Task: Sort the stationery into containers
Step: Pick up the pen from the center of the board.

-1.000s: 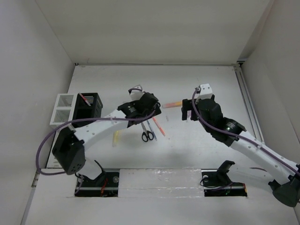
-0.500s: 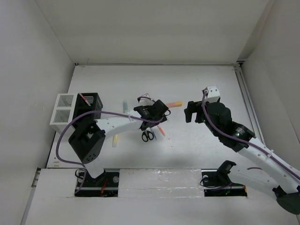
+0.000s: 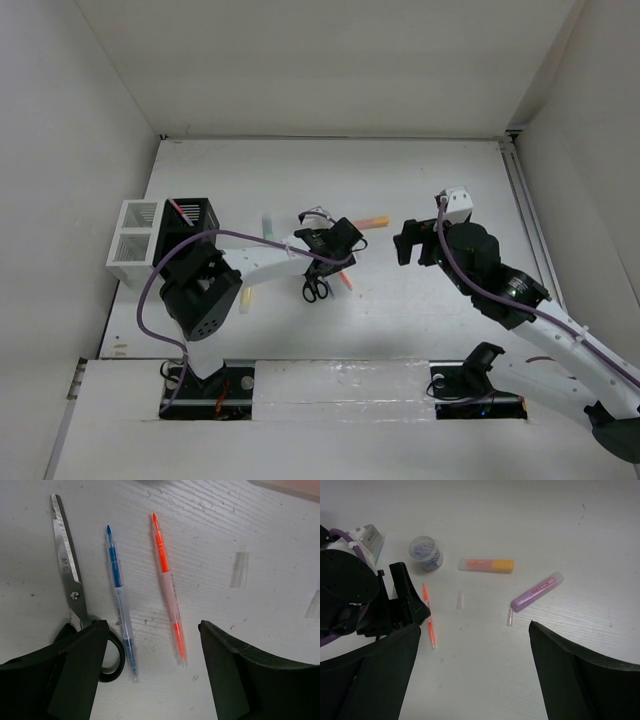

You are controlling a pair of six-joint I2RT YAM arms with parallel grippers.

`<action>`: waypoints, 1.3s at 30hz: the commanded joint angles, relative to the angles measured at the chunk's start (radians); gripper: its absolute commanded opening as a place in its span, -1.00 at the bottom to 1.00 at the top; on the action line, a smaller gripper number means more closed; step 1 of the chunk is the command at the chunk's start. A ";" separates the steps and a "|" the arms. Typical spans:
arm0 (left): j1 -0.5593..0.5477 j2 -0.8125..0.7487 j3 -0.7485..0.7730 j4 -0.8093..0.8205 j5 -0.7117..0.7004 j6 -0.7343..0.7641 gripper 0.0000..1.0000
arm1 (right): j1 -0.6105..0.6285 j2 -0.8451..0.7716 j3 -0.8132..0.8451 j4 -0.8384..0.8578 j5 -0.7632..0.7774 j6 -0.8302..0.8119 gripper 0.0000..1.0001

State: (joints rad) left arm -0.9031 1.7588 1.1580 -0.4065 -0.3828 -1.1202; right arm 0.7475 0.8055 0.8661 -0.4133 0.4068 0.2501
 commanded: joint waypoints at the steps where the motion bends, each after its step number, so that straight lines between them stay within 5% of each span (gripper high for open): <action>1: 0.000 -0.005 0.016 0.003 -0.001 -0.007 0.39 | -0.002 -0.011 -0.013 0.045 -0.010 -0.009 0.91; 19: -0.010 0.090 0.155 -0.054 0.005 -0.102 0.36 | -0.002 -0.042 0.022 0.005 0.024 -0.018 0.91; 27: -0.010 0.143 0.176 -0.074 -0.005 -0.133 0.08 | -0.002 -0.071 0.044 -0.016 0.024 -0.018 0.91; 38: -0.010 0.199 0.195 -0.120 -0.005 -0.164 0.05 | -0.002 -0.080 0.044 -0.016 0.024 -0.037 0.91; 39: -0.010 0.199 0.195 -0.132 -0.005 -0.164 -0.08 | -0.002 -0.089 0.044 -0.016 0.024 -0.037 0.91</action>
State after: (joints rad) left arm -0.9085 1.9453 1.3334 -0.4702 -0.3687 -1.2476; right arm 0.7475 0.7403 0.8635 -0.4419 0.4126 0.2306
